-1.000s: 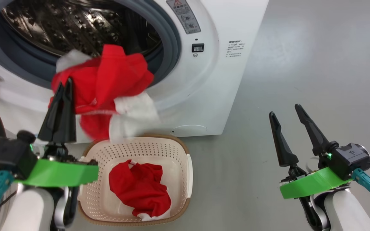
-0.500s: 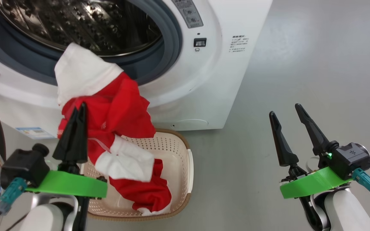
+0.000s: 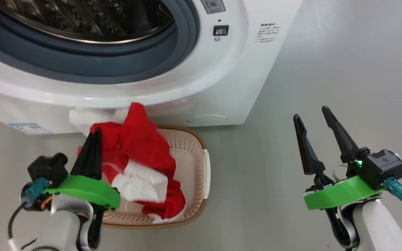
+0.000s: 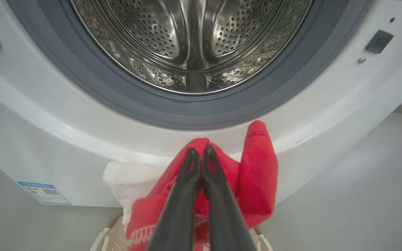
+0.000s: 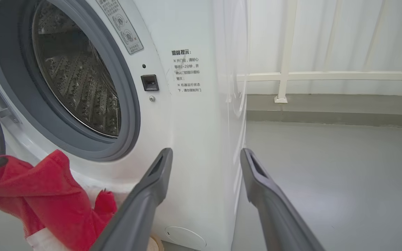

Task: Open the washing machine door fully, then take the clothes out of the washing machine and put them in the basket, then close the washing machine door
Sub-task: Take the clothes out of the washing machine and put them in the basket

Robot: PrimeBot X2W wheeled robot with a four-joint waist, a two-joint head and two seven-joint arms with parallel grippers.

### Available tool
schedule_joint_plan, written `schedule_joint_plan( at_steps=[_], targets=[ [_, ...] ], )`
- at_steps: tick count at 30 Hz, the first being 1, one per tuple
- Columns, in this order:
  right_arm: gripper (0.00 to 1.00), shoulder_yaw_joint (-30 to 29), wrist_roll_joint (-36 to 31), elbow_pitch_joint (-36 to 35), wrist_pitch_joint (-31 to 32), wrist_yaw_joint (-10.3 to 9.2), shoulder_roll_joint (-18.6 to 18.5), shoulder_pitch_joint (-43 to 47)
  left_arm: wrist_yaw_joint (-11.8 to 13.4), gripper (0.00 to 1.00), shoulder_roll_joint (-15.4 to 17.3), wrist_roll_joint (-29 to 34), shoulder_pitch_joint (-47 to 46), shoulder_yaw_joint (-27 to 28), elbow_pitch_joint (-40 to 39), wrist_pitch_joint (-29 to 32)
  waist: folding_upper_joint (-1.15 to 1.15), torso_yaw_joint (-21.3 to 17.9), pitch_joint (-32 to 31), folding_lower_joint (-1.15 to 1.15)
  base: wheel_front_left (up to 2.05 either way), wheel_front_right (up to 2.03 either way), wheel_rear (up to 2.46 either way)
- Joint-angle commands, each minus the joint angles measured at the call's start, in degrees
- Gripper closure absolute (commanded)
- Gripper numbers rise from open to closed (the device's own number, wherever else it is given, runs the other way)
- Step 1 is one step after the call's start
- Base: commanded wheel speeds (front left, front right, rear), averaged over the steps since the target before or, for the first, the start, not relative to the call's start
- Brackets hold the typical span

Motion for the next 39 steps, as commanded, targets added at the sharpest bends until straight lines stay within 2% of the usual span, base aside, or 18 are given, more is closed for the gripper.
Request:
schedule_joint_plan(
  at_steps=[1, 11, 12, 21, 29, 36, 37, 39],
  targets=[
    [0.0, 1.49, 0.53, -1.01, -0.35, 0.35, 0.15, -1.08, -0.46, 1.0, 1.26, -0.21, -2.01, 1.74, 1.25, -0.74, 0.0, -0.28, 1.17, 0.0, 0.0, 0.0, 0.0],
    [0.0, 2.18, 1.41, -0.38, -0.35, 0.35, 0.15, -3.01, -2.93, 1.0, 0.45, -1.54, -8.56, 1.87, 18.57, -2.0, 0.0, -2.68, 5.89, 0.0, 0.0, 0.0, 0.0],
    [0.0, 2.06, 1.82, -0.25, -0.35, 0.35, 0.15, -3.39, -3.41, 1.0, 0.31, -1.85, -9.98, 1.89, 22.51, -2.11, 0.0, -3.38, 6.77, 0.0, 0.0, 0.0, 0.0],
    [0.0, 2.88, 2.74, -0.19, -0.35, 0.35, 0.15, -4.81, -5.49, 1.0, -0.3, -3.12, -16.32, 1.28, 38.9, -0.35, 0.0, -6.16, 9.79, 0.0, 0.0, 0.0, 0.0],
    [0.0, 3.88, 4.04, 0.5, -0.35, 0.35, 0.15, -5.4, -6.7, 1.0, -0.19, -2.97, -20.56, -0.03, 47.1, 0.08, 0.0, -7.83, 12.32, 0.0, 0.0, 0.0, 0.0],
    [0.0, 4.26, 4.9, 0.81, -0.35, 0.35, 0.15, -6.53, -7.71, 1.0, -0.12, -3.1, -22.27, -1.13, 49.87, 0.79, 0.0, -8.54, 14.24, 0.0, 0.0, 0.0, 0.0],
    [0.0, 4.14, 4.97, 0.83, -0.35, 0.35, 0.15, -6.63, -7.85, 0.77, -0.22, -3.07, -22.42, -1.36, 50.0, 0.65, 0.0, -8.51, 14.34, 0.0, 0.0, 0.0, 0.0],
    [0.0, 3.81, 5.04, 0.93, -0.35, 0.35, 0.15, -6.74, -8.07, 0.43, -0.3, -3.03, -22.64, -1.74, 50.2, 0.17, 0.0, -8.37, 14.34, 0.0, 0.0, 0.0, 0.0]
  ],
)
